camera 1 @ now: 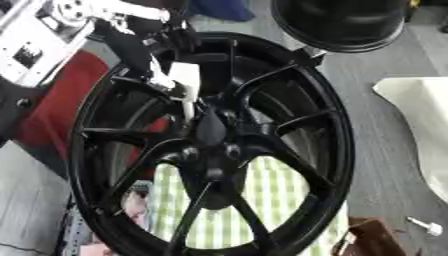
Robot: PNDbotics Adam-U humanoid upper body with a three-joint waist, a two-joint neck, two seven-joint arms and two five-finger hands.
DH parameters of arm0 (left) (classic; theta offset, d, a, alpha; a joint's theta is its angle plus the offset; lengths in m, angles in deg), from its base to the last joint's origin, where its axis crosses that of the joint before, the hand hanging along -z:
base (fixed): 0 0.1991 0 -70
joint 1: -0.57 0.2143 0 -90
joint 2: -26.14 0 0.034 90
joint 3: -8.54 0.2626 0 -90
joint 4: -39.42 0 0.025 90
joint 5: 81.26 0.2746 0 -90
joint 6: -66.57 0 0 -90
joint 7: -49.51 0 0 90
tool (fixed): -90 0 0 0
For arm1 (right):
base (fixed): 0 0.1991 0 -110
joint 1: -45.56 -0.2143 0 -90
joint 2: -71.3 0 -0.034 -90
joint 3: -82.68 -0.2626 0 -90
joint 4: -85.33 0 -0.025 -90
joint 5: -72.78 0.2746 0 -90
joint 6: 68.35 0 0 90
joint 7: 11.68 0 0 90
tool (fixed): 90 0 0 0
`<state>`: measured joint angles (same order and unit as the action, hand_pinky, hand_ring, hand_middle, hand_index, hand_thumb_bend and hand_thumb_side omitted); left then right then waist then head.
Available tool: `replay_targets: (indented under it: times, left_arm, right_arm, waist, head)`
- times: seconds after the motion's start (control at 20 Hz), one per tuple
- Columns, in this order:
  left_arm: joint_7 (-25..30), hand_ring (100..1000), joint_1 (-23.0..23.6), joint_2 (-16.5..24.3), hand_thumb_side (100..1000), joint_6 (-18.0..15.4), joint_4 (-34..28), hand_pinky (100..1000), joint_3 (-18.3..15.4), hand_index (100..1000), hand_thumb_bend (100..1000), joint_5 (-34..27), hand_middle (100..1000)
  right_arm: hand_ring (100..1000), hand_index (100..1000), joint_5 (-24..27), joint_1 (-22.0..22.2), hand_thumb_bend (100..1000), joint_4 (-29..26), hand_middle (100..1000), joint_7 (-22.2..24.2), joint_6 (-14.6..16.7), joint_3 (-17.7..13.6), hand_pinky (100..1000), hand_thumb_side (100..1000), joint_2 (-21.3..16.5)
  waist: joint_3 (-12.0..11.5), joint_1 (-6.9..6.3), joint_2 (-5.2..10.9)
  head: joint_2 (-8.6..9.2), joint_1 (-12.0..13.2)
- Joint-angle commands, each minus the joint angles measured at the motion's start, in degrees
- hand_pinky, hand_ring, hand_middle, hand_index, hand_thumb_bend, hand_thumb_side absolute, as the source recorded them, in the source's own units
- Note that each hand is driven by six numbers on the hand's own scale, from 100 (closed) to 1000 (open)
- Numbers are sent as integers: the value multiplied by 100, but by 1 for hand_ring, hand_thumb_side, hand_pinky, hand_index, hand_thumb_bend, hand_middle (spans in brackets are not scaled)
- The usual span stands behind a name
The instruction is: Pull the pin out of the wheel hub.
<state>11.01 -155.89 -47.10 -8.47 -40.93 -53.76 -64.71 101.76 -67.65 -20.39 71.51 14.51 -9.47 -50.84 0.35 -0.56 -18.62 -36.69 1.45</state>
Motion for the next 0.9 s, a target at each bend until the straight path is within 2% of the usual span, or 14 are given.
replay_targets:
  times: [0.05,0.35,0.4,0.55,0.7,0.9]
  left_arm:
    - [46,899,-71,45,244,-20,8,896,-13,895,567,62,809]
    - [46,864,-68,32,250,-132,42,881,48,855,557,143,738]
    - [46,841,-69,29,249,-154,52,875,51,836,536,168,696]
    - [46,817,-72,21,246,-200,81,870,48,806,520,236,656]
    - [46,759,-83,9,222,-206,83,849,26,756,456,252,590]
    - [46,719,-95,7,201,-159,60,827,-8,692,415,176,551]
  right_arm:
    - [670,731,62,-60,140,-3,580,-55,5,-106,723,520,-117]
    - [668,731,67,-64,144,60,578,-145,-24,-114,723,523,-90]
    - [668,731,68,-65,144,65,578,-154,-27,-114,723,524,-87]
    - [667,731,68,-67,146,72,577,-182,-32,-117,723,523,-80]
    - [667,731,66,-61,150,83,578,-207,-45,-119,724,524,-75]
    - [667,731,80,-62,153,108,577,-270,-72,-129,724,524,-61]
  waist:
    - [16,8,132]
    - [22,0,119]
    - [22,-1,118]
    - [23,-3,116]
    - [25,-5,117]
    - [26,-15,122]
  head:
    - [8,31]
    - [-1,44]
    - [1,48]
    - [5,53]
    - [-6,58]
    - [-7,68]
